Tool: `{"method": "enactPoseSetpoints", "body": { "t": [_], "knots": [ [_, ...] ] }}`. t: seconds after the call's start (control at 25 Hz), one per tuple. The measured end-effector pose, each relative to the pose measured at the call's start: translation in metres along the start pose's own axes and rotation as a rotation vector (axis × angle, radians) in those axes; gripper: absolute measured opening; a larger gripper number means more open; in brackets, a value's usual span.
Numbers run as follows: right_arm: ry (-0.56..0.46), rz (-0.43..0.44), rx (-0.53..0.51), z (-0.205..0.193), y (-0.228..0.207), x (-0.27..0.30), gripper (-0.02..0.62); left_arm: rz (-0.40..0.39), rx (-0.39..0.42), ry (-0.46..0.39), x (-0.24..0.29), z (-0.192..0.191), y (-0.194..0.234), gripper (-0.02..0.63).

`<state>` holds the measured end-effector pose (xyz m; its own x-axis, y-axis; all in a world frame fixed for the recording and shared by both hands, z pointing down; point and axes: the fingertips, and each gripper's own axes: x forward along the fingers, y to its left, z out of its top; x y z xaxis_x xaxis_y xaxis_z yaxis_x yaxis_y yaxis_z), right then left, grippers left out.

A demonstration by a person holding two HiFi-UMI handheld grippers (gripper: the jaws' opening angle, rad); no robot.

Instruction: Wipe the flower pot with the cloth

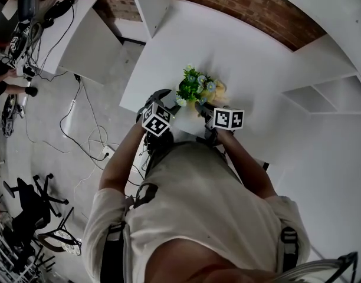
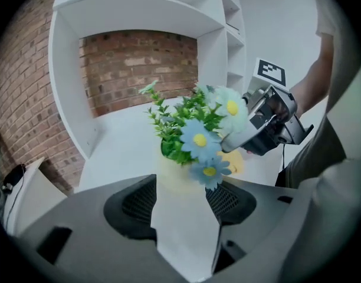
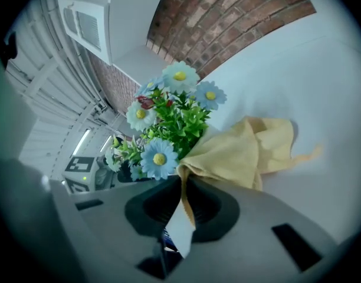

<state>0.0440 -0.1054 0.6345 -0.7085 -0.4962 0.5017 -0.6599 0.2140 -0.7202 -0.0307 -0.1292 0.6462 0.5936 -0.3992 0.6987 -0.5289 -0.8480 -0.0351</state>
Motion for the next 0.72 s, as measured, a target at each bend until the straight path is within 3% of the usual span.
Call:
{"method": "enactPoseSetpoints", "body": {
  "t": [0.16, 0.32, 0.44, 0.56, 0.72],
  "knots": [
    [-0.032, -0.013, 0.02, 0.012, -0.009, -0.009, 0.046, -0.044, 0.055, 0.055, 0.0, 0.003, 0.023, 0.27],
    [-0.049, -0.025, 0.026, 0.023, -0.012, -0.011, 0.046, -0.111, 0.094, 0.063, 0.011, 0.017, 0.018, 0.27],
    [-0.049, -0.035, 0.016, 0.028, -0.012, -0.01, 0.046, -0.124, 0.07, 0.042, 0.016, 0.022, 0.011, 0.258],
    [-0.044, -0.033, -0.002, 0.032, -0.008, -0.007, 0.046, -0.118, 0.047, 0.015, 0.02, 0.029, 0.006, 0.181],
    [-0.034, -0.03, 0.001, 0.025, -0.001, -0.004, 0.046, -0.106, 0.002, -0.015, 0.017, 0.032, -0.002, 0.206]
  ]
}}
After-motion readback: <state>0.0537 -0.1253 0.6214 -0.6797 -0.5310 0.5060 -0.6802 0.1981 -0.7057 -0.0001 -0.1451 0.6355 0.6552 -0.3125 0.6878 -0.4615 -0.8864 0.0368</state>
